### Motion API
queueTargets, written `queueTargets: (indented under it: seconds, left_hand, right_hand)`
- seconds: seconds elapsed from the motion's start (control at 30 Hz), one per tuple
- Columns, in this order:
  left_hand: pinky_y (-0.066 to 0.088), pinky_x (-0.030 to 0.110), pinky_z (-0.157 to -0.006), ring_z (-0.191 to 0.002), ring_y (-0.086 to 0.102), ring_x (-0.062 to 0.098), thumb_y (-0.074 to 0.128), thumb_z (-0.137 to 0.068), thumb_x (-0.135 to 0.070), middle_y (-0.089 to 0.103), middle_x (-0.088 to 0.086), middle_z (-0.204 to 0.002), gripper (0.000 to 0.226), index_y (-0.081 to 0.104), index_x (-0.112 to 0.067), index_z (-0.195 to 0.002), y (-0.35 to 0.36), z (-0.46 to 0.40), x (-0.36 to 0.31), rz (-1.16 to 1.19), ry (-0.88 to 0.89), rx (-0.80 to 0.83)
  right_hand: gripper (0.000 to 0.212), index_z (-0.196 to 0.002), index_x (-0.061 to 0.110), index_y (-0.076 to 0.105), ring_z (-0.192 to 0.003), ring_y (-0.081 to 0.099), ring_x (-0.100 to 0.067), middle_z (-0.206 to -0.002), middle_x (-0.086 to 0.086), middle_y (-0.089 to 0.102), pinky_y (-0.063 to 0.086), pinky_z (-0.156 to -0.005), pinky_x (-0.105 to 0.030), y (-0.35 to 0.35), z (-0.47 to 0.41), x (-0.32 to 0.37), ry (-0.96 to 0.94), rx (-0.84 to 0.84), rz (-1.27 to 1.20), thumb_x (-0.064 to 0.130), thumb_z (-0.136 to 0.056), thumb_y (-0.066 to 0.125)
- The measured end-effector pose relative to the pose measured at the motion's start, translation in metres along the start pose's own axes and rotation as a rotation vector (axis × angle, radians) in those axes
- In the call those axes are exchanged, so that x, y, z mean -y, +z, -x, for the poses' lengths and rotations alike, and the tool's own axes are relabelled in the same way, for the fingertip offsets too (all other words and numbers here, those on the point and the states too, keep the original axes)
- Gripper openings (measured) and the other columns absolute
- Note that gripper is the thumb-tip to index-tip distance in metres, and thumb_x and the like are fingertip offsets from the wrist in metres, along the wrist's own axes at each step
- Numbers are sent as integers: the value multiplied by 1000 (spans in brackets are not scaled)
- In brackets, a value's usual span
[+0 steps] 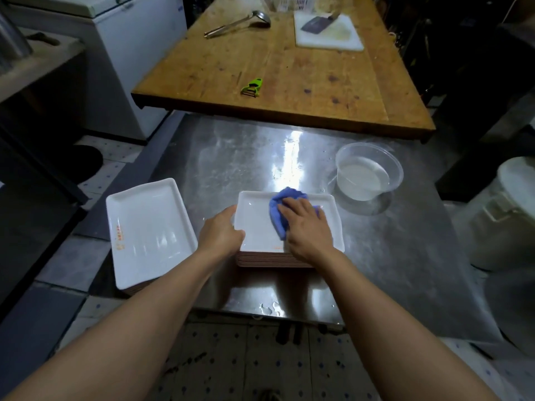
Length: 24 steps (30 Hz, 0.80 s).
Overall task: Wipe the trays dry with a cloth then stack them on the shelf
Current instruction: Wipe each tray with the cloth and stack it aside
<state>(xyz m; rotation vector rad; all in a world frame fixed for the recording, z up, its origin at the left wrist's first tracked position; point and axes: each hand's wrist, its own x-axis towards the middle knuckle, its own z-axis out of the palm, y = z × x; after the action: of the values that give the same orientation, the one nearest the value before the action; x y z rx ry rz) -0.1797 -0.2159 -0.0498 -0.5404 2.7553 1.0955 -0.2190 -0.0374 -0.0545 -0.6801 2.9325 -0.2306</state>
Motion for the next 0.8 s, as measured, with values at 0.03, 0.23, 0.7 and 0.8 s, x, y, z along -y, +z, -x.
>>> queueTargets:
  seconds: [0.03, 0.23, 0.7, 0.8]
  left_hand:
    - [54, 37, -81, -91, 63, 31, 54, -79, -12, 67, 8, -105, 57, 47, -29, -133, 0, 0, 0, -1, -4, 1]
    - [52, 41, -85, -96, 63, 33, 51, -79, -10, 65, 7, -110, 57, 46, -29, -132, 2, 1, -3, -28, -33, 4]
    - [52, 40, -84, -97, 59, 35, 46, -72, -5, 65, 8, -112, 59, 52, -27, -126, 6, 4, -6, -52, -53, -58]
    - [50, 37, -88, -104, 56, 35, 48, -81, -10, 62, 10, -119, 50, 50, -24, -129, 7, 3, -6, -117, -40, -60]
  right_hand:
    - [66, -137, 21, 38, -135, 24, -22, -146, 4, 30, 17, -107, -41, -2, 7, -10, 60, -33, 55, 20, -74, 59]
    - [37, -123, 13, 50, -126, 33, -23, -130, -2, 46, 17, -104, -35, -13, 25, -33, 161, -114, 160, 19, -88, 42]
    - [20, -102, 18, 58, -88, 30, -20, -108, -2, 55, 25, -70, -27, -22, 88, -21, 209, -102, -40, 10, -91, 42]
    - [13, -91, 11, 58, -88, 40, -23, -101, -6, 58, 30, -71, -30, -26, 94, -25, 261, -158, -163, 5, -87, 47]
